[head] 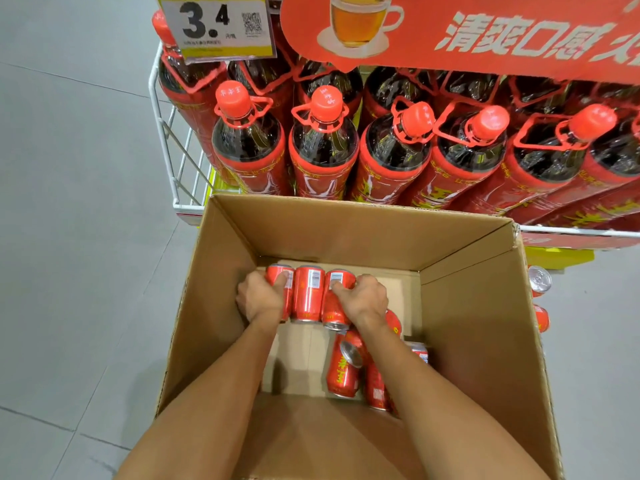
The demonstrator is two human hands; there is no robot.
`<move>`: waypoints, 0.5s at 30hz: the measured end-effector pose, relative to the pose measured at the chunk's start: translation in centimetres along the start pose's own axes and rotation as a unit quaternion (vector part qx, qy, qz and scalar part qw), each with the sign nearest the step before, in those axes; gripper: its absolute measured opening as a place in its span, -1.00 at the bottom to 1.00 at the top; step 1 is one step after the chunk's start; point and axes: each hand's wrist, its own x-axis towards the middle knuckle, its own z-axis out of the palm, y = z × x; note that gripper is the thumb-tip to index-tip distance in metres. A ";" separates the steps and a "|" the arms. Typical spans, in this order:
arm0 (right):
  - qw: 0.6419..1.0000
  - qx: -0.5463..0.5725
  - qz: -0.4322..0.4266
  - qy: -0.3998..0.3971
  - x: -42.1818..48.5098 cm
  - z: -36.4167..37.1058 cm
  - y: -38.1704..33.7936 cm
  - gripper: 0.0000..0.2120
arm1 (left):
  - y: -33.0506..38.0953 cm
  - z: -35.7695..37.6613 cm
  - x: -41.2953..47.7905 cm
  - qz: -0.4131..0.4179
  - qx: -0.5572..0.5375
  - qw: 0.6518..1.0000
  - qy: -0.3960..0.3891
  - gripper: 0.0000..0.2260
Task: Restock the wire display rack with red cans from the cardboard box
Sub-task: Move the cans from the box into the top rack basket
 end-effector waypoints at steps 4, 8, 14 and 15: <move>1.000 -0.018 -0.013 -0.010 0.8 -0.4 0.8 -0.54 | -0.7 0.3 0.3 0.012 -0.016 0.999 -0.032 -0.64; 0.999 -0.009 -0.001 -0.037 1.2 -0.3 1.0 -0.50 | -1.6 -0.2 0.2 0.021 -0.016 0.997 -0.071 -0.66; 0.998 -0.014 -0.004 -0.065 2.2 0.1 0.6 -0.47 | -2.0 -0.1 0.3 0.039 -0.020 0.996 -0.080 -0.65; 0.997 -0.013 -0.004 -0.073 2.4 0.2 0.5 -0.46 | -2.0 -0.1 0.4 0.043 -0.021 0.996 -0.080 -0.65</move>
